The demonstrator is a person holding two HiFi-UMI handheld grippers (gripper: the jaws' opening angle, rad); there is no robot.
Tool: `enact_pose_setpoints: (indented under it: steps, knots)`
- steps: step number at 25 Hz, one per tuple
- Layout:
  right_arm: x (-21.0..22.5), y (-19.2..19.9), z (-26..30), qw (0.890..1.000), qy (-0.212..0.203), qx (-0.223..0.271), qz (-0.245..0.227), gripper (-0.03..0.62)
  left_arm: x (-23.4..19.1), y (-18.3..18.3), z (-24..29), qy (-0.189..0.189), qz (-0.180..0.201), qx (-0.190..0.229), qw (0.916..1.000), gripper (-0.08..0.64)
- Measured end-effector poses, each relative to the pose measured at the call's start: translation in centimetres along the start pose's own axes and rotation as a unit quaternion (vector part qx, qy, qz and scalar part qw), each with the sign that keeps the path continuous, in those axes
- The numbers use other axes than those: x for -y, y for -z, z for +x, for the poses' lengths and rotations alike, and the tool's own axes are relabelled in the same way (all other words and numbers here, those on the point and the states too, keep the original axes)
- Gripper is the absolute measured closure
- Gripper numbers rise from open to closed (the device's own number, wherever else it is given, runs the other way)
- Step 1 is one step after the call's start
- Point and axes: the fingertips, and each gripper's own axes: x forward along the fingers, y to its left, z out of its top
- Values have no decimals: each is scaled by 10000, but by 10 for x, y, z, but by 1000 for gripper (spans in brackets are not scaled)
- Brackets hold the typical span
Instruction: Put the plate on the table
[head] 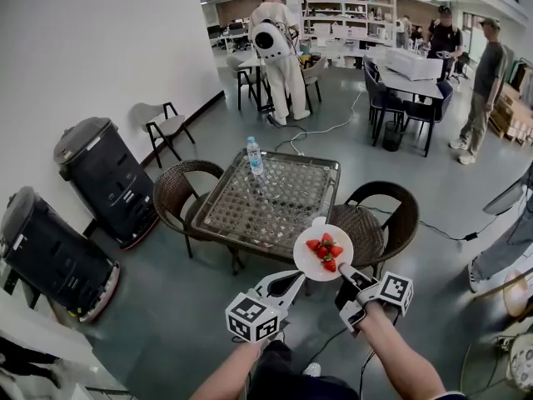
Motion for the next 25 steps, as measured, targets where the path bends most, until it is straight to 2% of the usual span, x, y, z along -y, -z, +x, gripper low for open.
enact_pose_setpoints:
  steps: [11,25]
  knots:
    - [11,-44,43,9998,140,148,-50,574,-49,-2,45,127,-139,-29,9998,554]
    - [28,-90,169,9987,431,266,35,574,-178,-20,101,314,-258,-202,9990,554]
